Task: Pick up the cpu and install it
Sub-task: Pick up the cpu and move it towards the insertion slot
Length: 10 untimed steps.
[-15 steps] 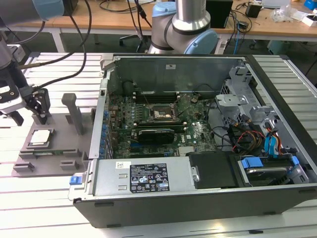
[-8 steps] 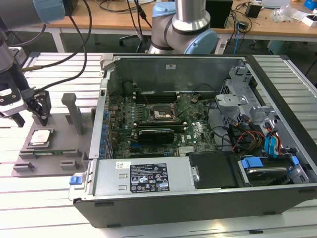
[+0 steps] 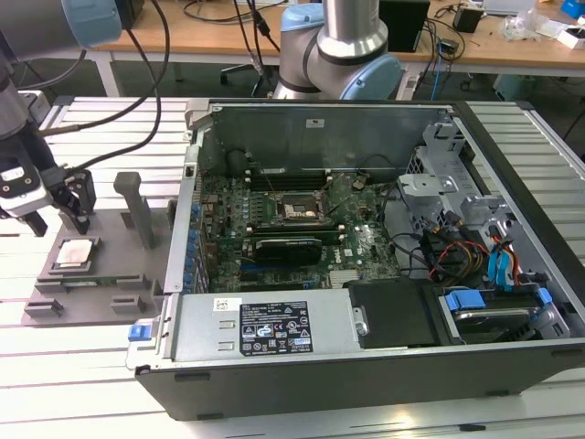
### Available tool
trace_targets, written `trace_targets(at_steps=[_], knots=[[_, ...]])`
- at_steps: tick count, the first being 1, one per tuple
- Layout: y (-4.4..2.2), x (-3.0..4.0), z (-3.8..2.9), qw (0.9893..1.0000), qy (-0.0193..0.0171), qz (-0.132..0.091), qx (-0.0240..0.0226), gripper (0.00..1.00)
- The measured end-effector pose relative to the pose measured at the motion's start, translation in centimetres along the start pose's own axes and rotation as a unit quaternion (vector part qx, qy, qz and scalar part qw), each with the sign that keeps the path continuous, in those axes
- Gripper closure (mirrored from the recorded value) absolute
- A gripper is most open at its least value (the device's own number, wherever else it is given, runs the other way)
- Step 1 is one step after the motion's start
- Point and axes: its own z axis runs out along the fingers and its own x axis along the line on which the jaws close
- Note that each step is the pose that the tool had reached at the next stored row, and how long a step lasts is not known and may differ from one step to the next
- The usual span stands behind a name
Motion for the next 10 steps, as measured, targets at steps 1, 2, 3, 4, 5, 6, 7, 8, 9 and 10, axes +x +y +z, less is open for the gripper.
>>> trace_targets(at_steps=[1,2,3,4,5,6,7,8,9,10], knots=[[0.00,0.00,0.04,1.0000,0.0000,0.000,0.0000,0.37],[0.00,0.00,0.08,1.0000,0.0000,0.000,0.0000,0.37],[0.01,0.01,0.17,1.0000,0.0000,0.000,0.0000,0.37],[0.01,0.01,0.22,1.0000,0.0000,0.000,0.0000,0.37],[0.01,0.01,0.27,1.0000,0.0000,0.000,0.0000,0.37],[0.01,0.01,0.34,1.0000,0.0000,0.000,0.0000,0.37],[0.01,0.01,0.38,1.0000,0.0000,0.000,0.0000,0.37],[0.02,0.01,0.46,1.0000,0.0000,0.000,0.0000,0.37],[0.02,0.01,0.54,1.0000,0.0000,0.000,0.0000,0.37],[0.02,0.02,0.62,1.0000,0.0000,0.000,0.0000,0.37]])
